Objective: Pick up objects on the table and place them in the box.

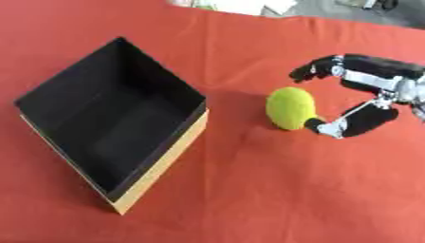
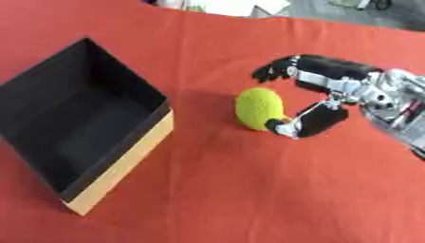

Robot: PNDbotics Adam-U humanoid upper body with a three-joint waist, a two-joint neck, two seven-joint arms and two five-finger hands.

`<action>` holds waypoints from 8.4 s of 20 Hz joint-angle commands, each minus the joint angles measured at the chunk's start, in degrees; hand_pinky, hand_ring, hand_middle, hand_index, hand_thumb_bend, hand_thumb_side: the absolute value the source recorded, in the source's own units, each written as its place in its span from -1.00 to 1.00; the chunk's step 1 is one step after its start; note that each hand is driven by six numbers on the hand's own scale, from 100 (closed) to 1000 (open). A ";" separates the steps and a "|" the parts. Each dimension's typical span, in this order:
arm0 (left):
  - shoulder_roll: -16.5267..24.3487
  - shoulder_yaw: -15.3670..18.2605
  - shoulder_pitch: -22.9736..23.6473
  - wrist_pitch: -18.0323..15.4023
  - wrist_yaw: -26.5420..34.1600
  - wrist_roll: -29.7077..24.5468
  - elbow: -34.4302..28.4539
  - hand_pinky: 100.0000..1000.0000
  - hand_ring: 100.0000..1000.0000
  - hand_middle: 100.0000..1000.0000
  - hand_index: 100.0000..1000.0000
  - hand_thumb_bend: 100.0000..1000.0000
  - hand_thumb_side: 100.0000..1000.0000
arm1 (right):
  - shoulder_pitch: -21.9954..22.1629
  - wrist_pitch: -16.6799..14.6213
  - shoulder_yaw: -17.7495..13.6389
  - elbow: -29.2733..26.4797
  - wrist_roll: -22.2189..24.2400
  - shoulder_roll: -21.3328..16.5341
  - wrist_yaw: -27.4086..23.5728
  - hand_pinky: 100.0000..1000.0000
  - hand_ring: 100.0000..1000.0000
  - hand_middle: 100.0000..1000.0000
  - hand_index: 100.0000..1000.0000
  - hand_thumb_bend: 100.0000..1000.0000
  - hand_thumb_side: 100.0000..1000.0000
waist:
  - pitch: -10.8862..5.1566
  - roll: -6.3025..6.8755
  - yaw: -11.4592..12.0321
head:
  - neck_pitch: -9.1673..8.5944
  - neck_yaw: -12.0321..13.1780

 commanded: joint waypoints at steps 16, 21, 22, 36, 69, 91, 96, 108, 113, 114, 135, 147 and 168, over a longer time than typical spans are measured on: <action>1.29 0.14 -0.88 0.15 0.46 -0.81 -0.54 0.28 0.00 -0.03 0.28 -1.00 -1.00 | -2.46 11.76 -0.32 -0.86 -3.88 3.19 2.78 0.79 0.76 0.61 0.85 -0.48 -0.84 | -0.49 0.13 0.45 | -1.05 -0.01; 1.18 0.11 -0.94 0.22 0.54 -0.92 -0.58 0.28 0.00 -0.03 0.28 -1.00 -1.00 | -2.30 13.26 -0.01 -0.86 -2.49 3.61 4.46 0.81 0.80 0.64 0.85 -0.44 -0.76 | -0.37 0.09 0.48 | -1.15 -0.19; 1.17 0.12 -0.93 0.24 0.55 -0.93 -0.58 0.28 0.00 -0.03 0.28 -1.00 -1.00 | -2.31 13.85 -0.01 -0.86 -1.98 3.80 4.44 0.82 0.80 0.64 0.85 -0.44 -0.74 | -0.36 0.10 0.51 | -1.20 -0.23; 1.05 0.08 -0.90 0.20 0.83 -1.34 -0.37 0.28 0.00 -0.04 0.28 -1.00 -1.00 | -3.83 18.89 1.55 4.56 3.16 5.07 8.00 0.81 0.82 0.67 0.85 -0.22 -0.61 | -0.11 0.06 0.92 | -1.52 -0.64; 1.10 -0.20 -1.07 0.15 0.83 -2.02 -0.12 0.28 0.00 -0.03 0.28 -1.00 -1.00 | -5.75 18.12 1.28 5.34 -9.58 6.24 11.35 0.35 0.17 -0.10 0.26 -0.98 -1.00 | -0.37 -0.02 1.43 | -1.84 -0.67; 0.89 -1.01 -1.00 0.18 0.99 -1.99 -0.14 0.27 0.01 -0.03 0.28 -1.00 -1.00 | -29.37 4.08 3.50 -0.86 0.86 19.70 8.42 0.28 0.00 -0.21 0.18 -1.00 -1.00 | -2.13 0.30 2.00 | -0.34 -3.09; 1.18 -0.57 -0.86 0.00 0.67 -1.34 -0.28 0.27 0.01 -0.03 0.28 -1.00 -1.00 | -34.54 7.08 6.22 -0.86 3.97 26.76 12.80 0.26 -0.01 -0.23 0.17 -1.00 -1.00 | -1.94 0.41 1.57 | -0.45 -2.80; 0.92 -0.70 -0.97 0.23 0.66 -1.41 -0.48 0.27 0.01 -0.03 0.28 -1.00 -1.00 | -36.34 8.30 12.79 9.28 6.17 38.44 25.30 0.25 -0.01 -0.23 0.16 -1.00 -1.00 | -1.67 0.19 1.92 | -0.48 -3.49; 0.83 -0.79 -1.21 0.34 0.76 -1.49 -0.63 0.27 0.01 -0.03 0.28 -1.00 -1.00 | -36.84 5.04 15.39 15.43 7.12 41.76 28.90 0.25 0.01 -0.20 0.17 -1.00 -1.00 | -1.55 -0.05 2.45 | -0.51 -4.15; 0.78 -0.82 -1.30 0.36 0.79 -1.51 -0.66 0.27 0.01 -0.03 0.28 -1.00 -1.00 | -36.87 4.29 15.76 16.64 7.30 42.44 29.67 0.25 0.01 -0.20 0.17 -1.00 -1.00 | -1.50 -0.07 2.58 | -0.51 -4.33; 0.55 -0.97 -1.89 0.49 0.97 -1.68 -0.83 0.27 0.01 -0.03 0.28 -1.00 -1.00 | -36.91 -6.73 16.41 20.85 15.76 45.65 36.12 0.70 0.79 0.63 0.77 -0.83 -0.87 | -1.15 -0.26 3.37 | -0.61 -5.33; 0.68 -0.79 -1.55 0.36 0.80 -1.23 -0.74 0.27 0.01 -0.02 0.28 -1.00 -1.00 | -38.07 -3.83 11.61 12.05 13.90 44.29 32.31 0.70 0.76 0.59 0.79 -1.00 -1.00 | -1.48 0.33 2.44 | -0.76 -4.88; 0.64 -0.86 -1.54 0.37 0.82 -1.34 -0.72 0.27 0.01 -0.03 0.28 -1.00 -1.00 | -37.74 -2.48 12.43 10.43 19.25 43.36 31.67 0.74 0.77 0.56 0.82 -0.35 -1.00 | -1.48 0.27 2.42 | -0.63 -5.36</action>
